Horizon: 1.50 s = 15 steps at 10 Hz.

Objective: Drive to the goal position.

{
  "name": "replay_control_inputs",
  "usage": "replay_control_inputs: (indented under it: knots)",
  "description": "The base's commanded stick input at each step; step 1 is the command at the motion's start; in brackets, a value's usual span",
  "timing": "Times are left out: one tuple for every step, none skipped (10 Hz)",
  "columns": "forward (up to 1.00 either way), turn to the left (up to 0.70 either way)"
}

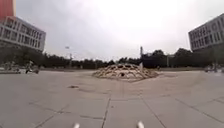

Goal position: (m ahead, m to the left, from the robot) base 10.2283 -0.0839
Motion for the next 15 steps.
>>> replay_control_inputs:
  knots:
    - [0.5, 0.0]
    - [0.5, 0.0]
    - [0.5, 0.0]
    - [0.5, 0.0]
    - [0.5, 0.0]
    - [0.5, 0.0]
    - [0.5, 0.0]
    - [0.5, 0.0]
    - [0.5, 0.0]
    - [0.5, 0.0]
    - [0.5, 0.0]
    - [0.5, 0.0]
    - [0.5, 0.0]
    - [0.5, 0.0]
    - [0.5, 0.0]
